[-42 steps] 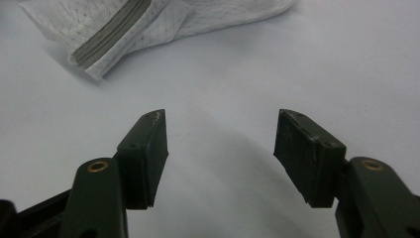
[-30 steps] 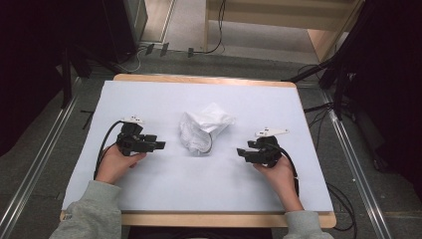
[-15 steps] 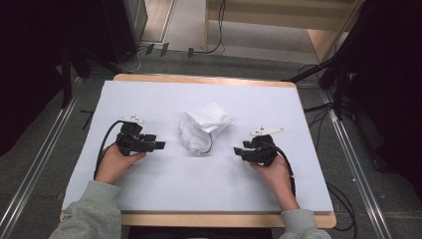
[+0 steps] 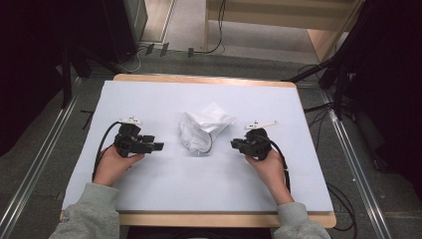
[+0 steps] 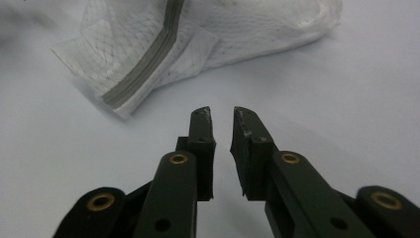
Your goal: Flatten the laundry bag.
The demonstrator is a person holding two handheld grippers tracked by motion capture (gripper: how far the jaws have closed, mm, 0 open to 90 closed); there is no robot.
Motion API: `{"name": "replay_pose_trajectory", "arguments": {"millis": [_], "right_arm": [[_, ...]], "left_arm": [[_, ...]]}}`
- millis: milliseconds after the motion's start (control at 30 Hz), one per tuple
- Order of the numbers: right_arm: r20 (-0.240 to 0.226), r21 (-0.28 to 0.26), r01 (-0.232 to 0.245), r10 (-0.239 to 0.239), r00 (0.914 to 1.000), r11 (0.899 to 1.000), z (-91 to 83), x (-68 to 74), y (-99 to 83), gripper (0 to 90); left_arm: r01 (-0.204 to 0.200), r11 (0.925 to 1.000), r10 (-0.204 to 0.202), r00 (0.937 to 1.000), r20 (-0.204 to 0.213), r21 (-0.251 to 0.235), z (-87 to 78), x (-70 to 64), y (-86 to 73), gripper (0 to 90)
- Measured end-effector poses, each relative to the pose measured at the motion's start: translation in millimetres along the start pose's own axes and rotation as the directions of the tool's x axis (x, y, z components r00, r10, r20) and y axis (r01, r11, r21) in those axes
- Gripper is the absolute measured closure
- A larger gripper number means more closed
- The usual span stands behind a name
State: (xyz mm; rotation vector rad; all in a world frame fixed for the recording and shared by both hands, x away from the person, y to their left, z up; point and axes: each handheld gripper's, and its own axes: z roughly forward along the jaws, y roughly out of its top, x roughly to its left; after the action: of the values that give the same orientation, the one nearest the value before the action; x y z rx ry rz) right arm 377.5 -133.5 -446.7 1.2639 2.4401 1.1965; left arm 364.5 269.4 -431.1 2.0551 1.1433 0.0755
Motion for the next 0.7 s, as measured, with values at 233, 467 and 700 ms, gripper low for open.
{"name": "replay_pose_trajectory", "arguments": {"millis": [233,467,700], "right_arm": [[-0.017,0.023,0.020,-0.019,0.9997,1.000,10.8,4.9,13.2,87.7],[-0.036,0.025,0.023,-0.022,0.9991,0.999,23.2,5.7,28.3,90.0],[-0.048,0.023,0.013,-0.011,0.9988,1.000,31.5,2.3,49.0,90.0]], "left_arm": [[0.008,1.0000,-0.008,0.9999,-0.007,-0.002,-3.6,-1.6,-4.3,40.1],[0.009,0.9999,-0.009,0.9998,-0.015,-0.007,-7.2,-1.3,-8.1,39.7],[0.015,0.9998,-0.015,0.9995,-0.029,-0.013,-11.8,-1.9,-13.8,39.5]]}}
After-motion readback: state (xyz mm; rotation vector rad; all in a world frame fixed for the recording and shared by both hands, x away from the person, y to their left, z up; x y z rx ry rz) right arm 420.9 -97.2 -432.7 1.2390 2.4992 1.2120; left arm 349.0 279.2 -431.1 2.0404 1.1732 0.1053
